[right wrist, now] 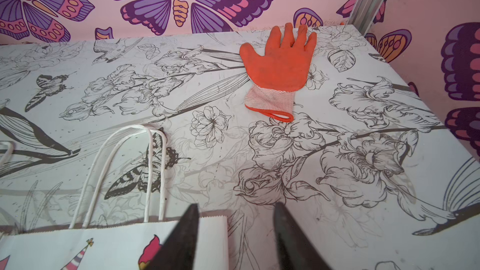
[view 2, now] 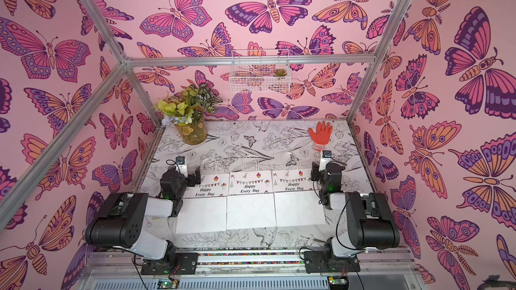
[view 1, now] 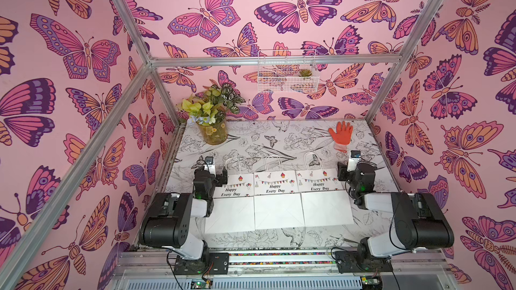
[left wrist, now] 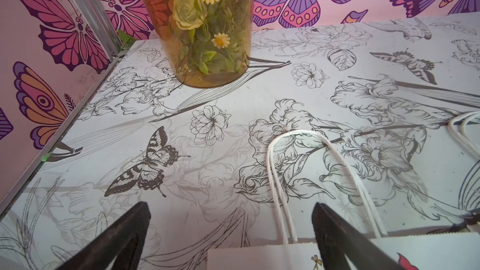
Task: Put away the paper bag
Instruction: Reset both arms
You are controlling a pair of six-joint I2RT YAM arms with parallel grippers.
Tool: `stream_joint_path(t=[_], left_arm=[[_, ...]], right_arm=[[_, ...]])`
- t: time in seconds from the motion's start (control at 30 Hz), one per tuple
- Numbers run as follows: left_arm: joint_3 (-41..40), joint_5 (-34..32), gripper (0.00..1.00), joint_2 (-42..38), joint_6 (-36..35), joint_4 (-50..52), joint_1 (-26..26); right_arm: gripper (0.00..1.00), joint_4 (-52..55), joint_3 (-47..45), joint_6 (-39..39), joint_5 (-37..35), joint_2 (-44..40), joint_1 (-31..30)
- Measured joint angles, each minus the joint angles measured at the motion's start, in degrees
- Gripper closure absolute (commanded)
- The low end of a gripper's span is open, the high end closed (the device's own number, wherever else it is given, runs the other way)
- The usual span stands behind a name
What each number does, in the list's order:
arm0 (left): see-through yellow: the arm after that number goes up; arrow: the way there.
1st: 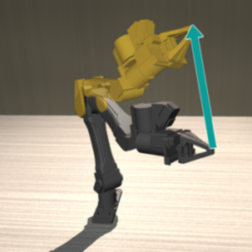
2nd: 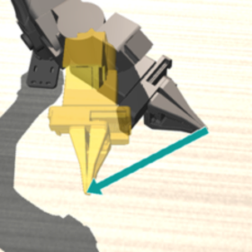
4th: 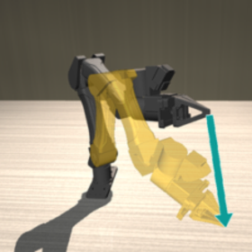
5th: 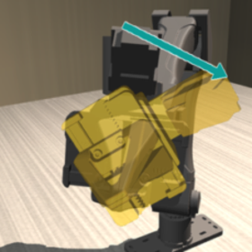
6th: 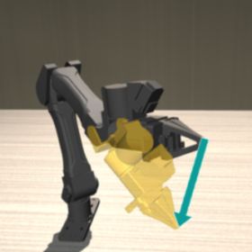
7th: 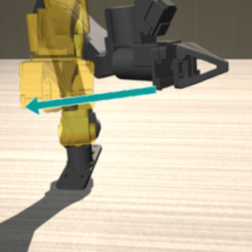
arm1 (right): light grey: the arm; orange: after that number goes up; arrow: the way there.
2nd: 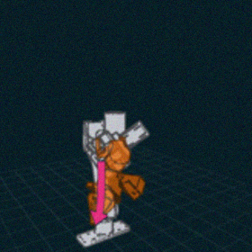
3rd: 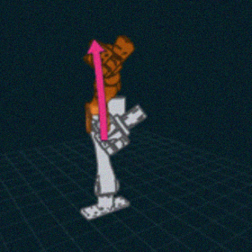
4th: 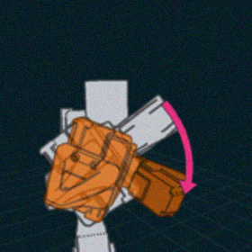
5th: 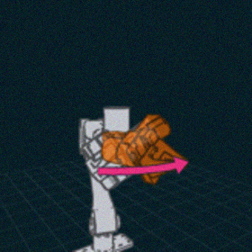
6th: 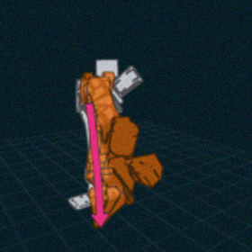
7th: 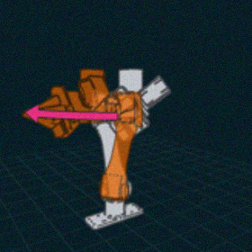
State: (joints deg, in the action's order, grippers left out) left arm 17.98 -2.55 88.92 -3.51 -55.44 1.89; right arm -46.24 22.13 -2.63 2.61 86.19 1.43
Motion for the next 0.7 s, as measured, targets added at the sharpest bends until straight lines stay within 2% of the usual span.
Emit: stream_joint_path(t=[0.03,0.7], left_arm=[[0.00,0.00,0.00,0.00,0.00,0.00,0.00],[0.00,0.00,0.00,0.00,0.13,0.02,0.00]], right_arm=[[0.00,0.04,0.02,0.04,-0.02,0.00,0.00],[0.01,0.22,0.02,0.09,-0.02,0.00,-0.02]])
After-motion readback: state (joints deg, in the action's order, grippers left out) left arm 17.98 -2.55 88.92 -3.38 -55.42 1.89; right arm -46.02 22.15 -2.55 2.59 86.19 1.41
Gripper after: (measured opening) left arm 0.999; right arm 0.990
